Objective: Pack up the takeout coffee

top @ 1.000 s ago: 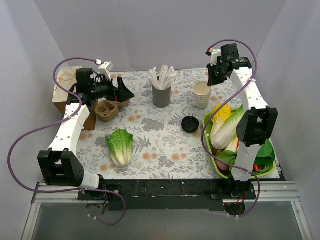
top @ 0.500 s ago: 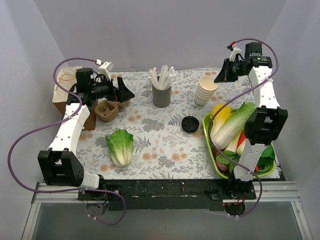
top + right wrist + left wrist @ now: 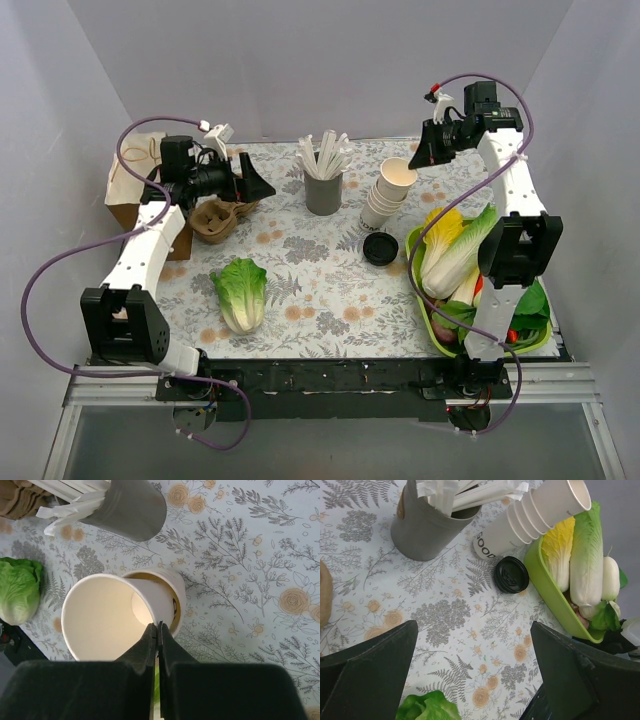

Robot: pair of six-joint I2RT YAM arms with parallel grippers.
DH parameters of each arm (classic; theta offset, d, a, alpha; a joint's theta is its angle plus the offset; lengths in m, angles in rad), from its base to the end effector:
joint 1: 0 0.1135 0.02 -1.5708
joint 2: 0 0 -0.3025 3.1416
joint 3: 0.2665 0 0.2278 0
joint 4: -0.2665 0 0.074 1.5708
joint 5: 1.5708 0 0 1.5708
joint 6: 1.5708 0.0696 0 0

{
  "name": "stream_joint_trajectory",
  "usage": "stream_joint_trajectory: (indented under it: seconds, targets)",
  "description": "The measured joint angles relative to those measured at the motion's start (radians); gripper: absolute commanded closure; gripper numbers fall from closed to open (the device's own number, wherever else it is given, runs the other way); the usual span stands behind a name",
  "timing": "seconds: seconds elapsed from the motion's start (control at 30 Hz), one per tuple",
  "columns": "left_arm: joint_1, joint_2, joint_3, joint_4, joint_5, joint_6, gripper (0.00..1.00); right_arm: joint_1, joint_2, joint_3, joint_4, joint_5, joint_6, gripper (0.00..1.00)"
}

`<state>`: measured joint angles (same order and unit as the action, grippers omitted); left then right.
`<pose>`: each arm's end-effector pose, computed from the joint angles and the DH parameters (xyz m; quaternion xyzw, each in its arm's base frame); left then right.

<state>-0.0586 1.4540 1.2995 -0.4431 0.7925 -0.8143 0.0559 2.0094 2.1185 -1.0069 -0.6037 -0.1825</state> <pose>0.3093 -0.0678 0.3703 -0.1331 0.8245 -0.4915 0.2467 0.4393 0.0642 0.3683 -0.2046 0.8832 0.2601 0.3324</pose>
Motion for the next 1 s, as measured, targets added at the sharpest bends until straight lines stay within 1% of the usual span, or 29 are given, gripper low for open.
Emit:
stream_joint_trajectory:
  seconds: [0.13, 0.33, 0.4, 0.5, 0.7, 1.0]
  targets:
    - [-0.043, 0.019, 0.007, 0.037, 0.022, -0.043, 0.02, -0.028, 0.005, 0.009, -0.010, -0.013, 0.021, 0.99]
    - [-0.198, 0.141, 0.098, 0.110, 0.039, -0.109, 0.02, -0.085, 0.011, 0.025, -0.014, -0.053, 0.052, 0.99]
    - [-0.234, 0.179, 0.122, 0.130, 0.045, -0.128, 0.02, -0.103, 0.011, 0.025, -0.013, -0.080, 0.061, 0.99]
    - [-0.245, 0.197, 0.127, 0.138, 0.042, -0.146, 0.02, -0.107, 0.011, 0.025, -0.005, -0.087, 0.074, 0.99]
    - [-0.232, 0.186, 0.126, 0.152, 0.024, -0.142, 0.02, -0.074, 0.008, 0.025, 0.007, -0.068, 0.077, 0.99]
    - [-0.231, 0.095, 0.066, 0.132, -0.010, -0.105, 0.02, 0.044, 0.007, 0.021, 0.008, -0.042, 0.075, 0.99]
